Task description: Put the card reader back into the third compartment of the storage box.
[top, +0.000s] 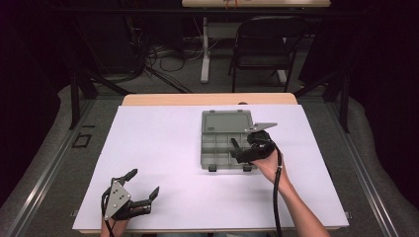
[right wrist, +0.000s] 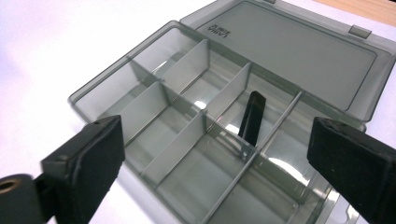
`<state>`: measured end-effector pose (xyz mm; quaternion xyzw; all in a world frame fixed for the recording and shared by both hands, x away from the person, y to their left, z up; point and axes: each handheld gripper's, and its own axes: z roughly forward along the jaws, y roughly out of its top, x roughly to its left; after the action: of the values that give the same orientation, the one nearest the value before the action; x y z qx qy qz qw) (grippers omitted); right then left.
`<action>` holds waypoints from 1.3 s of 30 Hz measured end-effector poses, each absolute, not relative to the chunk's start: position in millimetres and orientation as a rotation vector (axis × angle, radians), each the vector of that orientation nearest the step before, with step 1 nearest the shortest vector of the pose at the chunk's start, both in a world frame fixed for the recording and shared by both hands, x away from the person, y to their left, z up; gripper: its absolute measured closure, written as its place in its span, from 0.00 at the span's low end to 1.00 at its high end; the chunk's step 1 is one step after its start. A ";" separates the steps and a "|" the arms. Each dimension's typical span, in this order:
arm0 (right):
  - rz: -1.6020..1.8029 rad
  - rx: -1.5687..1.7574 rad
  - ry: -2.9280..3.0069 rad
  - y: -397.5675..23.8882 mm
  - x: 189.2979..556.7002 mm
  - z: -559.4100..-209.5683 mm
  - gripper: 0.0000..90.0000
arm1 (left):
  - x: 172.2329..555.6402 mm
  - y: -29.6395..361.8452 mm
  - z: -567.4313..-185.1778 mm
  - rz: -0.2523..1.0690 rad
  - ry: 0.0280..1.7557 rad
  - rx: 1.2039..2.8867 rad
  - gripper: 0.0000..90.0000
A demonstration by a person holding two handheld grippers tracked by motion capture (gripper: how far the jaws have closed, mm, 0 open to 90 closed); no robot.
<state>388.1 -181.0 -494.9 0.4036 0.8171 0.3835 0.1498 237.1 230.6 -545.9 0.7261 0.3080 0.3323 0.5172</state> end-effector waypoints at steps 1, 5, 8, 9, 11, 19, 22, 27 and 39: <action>1.106 1.150 2.350 -182.1 385.6 -494.3 0.03 | 236.9 230.5 -545.8 0.798 0.738 1.742 0.11; 1.130 1.110 2.341 -187.1 374.9 -490.5 0.02 | 237.0 230.6 -545.9 0.798 0.740 1.741 0.11; 1.137 1.088 2.350 -190.3 367.1 -489.1 0.01 | 237.4 230.4 -545.9 0.798 0.740 1.743 0.11; 1.135 1.081 2.355 -191.1 364.5 -488.9 0.01 | 237.7 230.2 -546.1 0.798 0.740 1.743 0.11; 1.142 1.067 2.357 -192.4 359.3 -488.7 0.01 | 237.9 230.0 -546.2 0.795 0.740 1.743 0.11; 1.148 1.024 2.366 -198.9 341.3 -487.9 0.00 | 237.4 230.3 -545.8 0.798 0.742 1.740 0.11; 1.152 1.012 2.365 -202.1 335.7 -489.2 0.00 | 237.4 230.4 -545.8 0.798 0.743 1.740 0.11; 1.156 1.003 2.382 -208.6 327.0 -493.8 0.00 | 237.5 230.4 -545.8 0.798 0.741 1.742 0.11; 1.176 0.983 2.363 -219.1 308.9 -502.6 0.00 | 237.6 229.9 -545.8 0.798 0.741 1.744 0.11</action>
<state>308.9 -219.1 -502.6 0.3446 0.8278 0.4121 0.1618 237.6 229.9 -545.8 0.7262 0.3087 0.3323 0.5166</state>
